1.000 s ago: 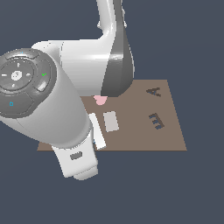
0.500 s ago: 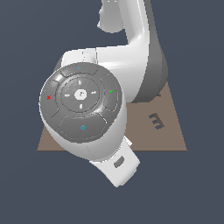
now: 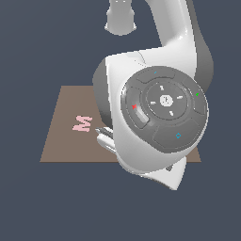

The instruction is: Insert a designated object into the corresponding slot on a board.

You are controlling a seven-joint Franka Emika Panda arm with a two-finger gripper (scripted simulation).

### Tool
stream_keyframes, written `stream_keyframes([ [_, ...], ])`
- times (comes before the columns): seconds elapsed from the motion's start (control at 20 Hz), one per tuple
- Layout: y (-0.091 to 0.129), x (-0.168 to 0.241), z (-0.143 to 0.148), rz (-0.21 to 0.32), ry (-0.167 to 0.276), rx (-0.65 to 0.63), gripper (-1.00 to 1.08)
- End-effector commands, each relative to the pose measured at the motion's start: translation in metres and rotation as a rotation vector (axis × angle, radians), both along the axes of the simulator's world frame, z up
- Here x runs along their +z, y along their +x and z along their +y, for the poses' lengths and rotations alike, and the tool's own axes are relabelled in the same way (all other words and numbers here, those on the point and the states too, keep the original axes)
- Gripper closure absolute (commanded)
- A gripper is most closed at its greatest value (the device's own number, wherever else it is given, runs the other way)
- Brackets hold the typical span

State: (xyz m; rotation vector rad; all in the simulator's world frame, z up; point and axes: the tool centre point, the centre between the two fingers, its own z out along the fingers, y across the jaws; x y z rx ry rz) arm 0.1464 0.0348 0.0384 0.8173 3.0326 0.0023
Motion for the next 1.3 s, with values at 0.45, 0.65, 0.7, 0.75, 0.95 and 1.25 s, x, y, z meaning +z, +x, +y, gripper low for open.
stream_keyframes([
  [0.45, -0.028, 0.001, 0.069, -0.001, 0.0, 0.402, 1.08],
  [0.65, -0.047, 0.002, 0.092, -0.001, 0.0, 0.559, 1.08],
  [0.7, -0.051, 0.002, 0.097, -0.001, 0.0, 0.595, 1.08],
  [0.75, -0.056, 0.002, 0.101, -0.001, 0.0, 0.629, 1.08],
  [0.95, -0.073, 0.002, 0.115, -0.001, 0.0, 0.744, 1.08],
  [1.25, -0.091, 0.002, 0.125, 0.0, 0.0, 0.854, 1.08],
])
